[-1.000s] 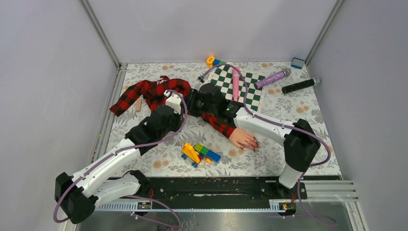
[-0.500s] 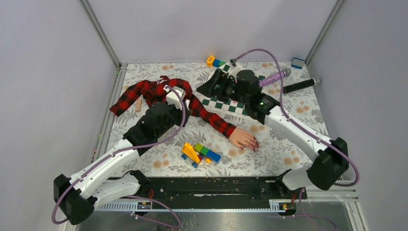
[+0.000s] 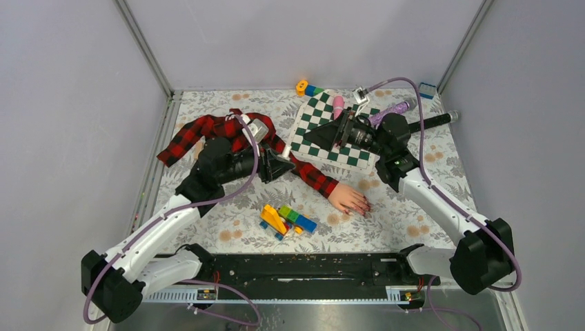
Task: Paint the nails
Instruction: Screw the nail polish bottle.
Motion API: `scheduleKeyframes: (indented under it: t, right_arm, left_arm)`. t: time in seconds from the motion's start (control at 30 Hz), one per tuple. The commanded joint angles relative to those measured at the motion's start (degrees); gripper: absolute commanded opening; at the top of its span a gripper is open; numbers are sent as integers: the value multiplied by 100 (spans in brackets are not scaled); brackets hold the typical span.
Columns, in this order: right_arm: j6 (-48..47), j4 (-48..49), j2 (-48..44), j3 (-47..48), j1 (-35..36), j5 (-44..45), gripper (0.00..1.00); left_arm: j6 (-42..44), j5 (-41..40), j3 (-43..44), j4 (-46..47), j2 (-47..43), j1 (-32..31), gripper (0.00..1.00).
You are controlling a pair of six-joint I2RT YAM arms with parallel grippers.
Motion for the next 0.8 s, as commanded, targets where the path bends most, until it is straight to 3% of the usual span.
scheduleKeyframes:
  t: [0.0,0.1,0.23,0.77]
  right_arm:
    - [986,3091,-150,-172,-33,-1611,88]
    - [1927,4388,125,-156,-6,-1982,83]
    - [2384,5044,422,-100,213,-2216,80]
    - [2838,5626,760,273,952,-2370,64]
  left_arm:
    - [-932,2680,190,1722,160,68,0]
    - [-1596,3472,174,2625,361,68,0]
    - [-2210,3776,-24,3555,428,68,0]
    - [-3056,3869,-171,4691,566,86,0]
